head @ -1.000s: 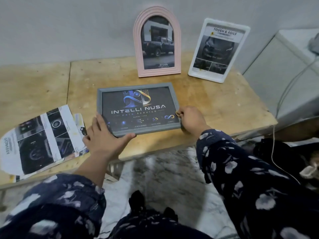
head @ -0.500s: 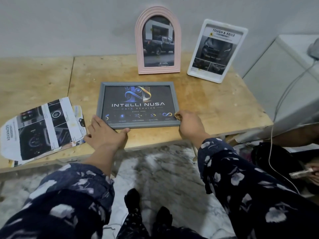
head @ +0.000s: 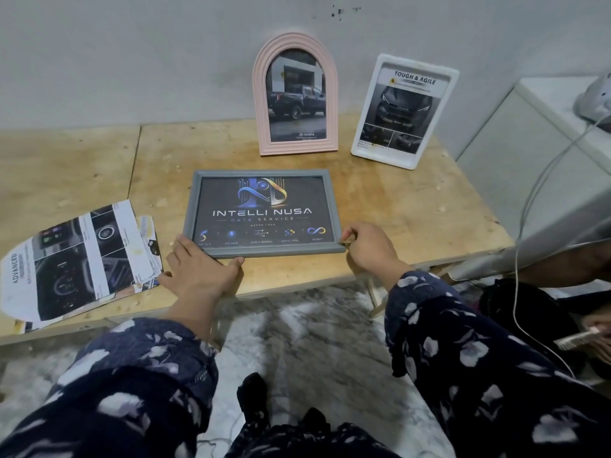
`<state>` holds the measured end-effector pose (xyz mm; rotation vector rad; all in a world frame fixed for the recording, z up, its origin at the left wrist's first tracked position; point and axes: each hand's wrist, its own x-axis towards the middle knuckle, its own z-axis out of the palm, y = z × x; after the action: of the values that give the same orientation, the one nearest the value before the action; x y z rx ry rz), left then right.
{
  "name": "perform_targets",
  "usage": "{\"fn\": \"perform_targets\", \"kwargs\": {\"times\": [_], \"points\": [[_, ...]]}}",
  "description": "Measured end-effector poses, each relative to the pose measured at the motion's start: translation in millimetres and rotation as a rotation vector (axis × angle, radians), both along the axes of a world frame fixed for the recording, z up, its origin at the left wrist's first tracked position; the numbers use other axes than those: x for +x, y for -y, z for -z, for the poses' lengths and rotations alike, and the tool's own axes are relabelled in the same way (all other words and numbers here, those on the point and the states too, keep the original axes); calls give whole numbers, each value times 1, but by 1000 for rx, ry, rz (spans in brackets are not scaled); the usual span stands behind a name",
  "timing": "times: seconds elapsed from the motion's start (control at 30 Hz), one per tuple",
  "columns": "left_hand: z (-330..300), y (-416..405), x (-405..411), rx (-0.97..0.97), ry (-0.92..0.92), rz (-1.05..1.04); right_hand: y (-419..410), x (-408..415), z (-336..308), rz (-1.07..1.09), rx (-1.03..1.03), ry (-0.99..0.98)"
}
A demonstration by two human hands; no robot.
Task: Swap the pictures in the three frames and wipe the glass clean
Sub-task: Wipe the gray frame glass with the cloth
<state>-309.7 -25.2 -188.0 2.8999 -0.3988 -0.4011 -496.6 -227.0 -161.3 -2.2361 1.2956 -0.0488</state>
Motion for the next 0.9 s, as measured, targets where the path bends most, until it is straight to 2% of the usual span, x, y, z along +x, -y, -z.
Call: {"fn": "perform_targets", "kwargs": {"times": [0.13,0.3,0.4,0.57,0.9], "points": [[0,0,6,-21,-35,0,3,-5,3,131,9,33],[-6,2,14,-108,-26,5,2,6,8,27,-206,45],[-4,7,15,-133,-49,106,6,17,7,-110,-326,-55],[6,11,5,-148,-88,86,10,32,1,-288,-497,-201],[8,11,7,-159,-131,61,-2,54,-9,-454,-548,-471]]}}
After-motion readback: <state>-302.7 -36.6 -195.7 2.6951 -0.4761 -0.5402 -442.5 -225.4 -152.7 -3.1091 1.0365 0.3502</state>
